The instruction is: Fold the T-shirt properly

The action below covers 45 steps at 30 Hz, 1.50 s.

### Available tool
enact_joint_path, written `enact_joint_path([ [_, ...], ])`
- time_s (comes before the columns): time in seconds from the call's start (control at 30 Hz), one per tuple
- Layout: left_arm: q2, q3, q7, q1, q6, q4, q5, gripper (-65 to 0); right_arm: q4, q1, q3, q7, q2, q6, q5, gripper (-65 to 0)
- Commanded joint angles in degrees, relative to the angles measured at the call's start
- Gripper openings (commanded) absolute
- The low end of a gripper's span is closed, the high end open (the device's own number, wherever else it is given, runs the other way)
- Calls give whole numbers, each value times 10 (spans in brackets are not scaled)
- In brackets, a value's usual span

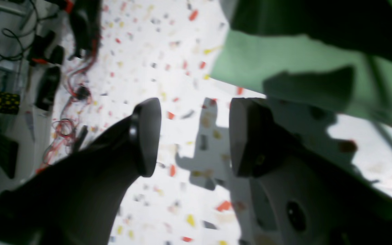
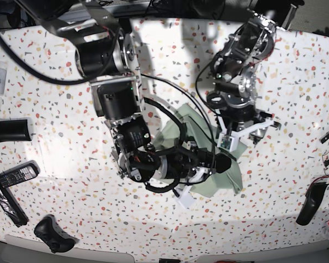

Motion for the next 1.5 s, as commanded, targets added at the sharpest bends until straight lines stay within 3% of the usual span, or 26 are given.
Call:
enact_joint_path([
  [0.0, -8, -1, -9, -10, 7, 17, 12, -358, 9, 19, 0, 5, -4, 14, 19, -650],
  [0.1, -32, -1, -9, -10, 8, 24, 12, -358, 9, 19, 0, -8, -4, 14, 20, -650],
  [0.2, -53, -1, 4, -10, 30, 24, 12, -358, 9, 19, 0, -11, -4, 14, 30, -459],
  [0.27, -68, -1, 9, -10, 43, 24, 12, -358, 9, 19, -1, -11, -4, 14, 66, -381],
  [0.4, -89, -2, 17, -10, 47, 24, 12, -358, 9, 24, 0, -11, -4, 14, 136, -368],
  [0.57, -93, -2, 19, -10, 47, 24, 12, -358, 9, 57, 2, -3, -4, 14, 131, -368],
  [0.67, -92, -2, 21, -10, 47, 24, 12, -358, 9, 83, 22, 23, -4, 14, 56, -368],
  [0.83, -92, -2, 29, -10, 47, 24, 12, -358, 9, 82, 76, 89, -4, 14, -209, -368],
  [0.9, -92, -2, 30, -10, 47, 24, 12, -358, 9, 64, 90, 103, -4, 14, -258, -368],
  [1.0, -92, -2, 30, -10, 47, 24, 9, -358, 9, 28, 87, 165, 21, 14, -285, -368],
  [1.17, -92, -2, 31, -10, 47, 24, -7, -358, 9, -7, 84, 241, 91, 14, -342, -369],
  [1.3, -87, -2, 29, -10, 47, 27, -36, -358, 9, -8, 84, 235, 136, 14, -341, -369],
  [1.47, -63, -2, 1, -20, 40, 35, -130, -358, 9, -13, 84, 181, 140, 14, -285, -369],
])
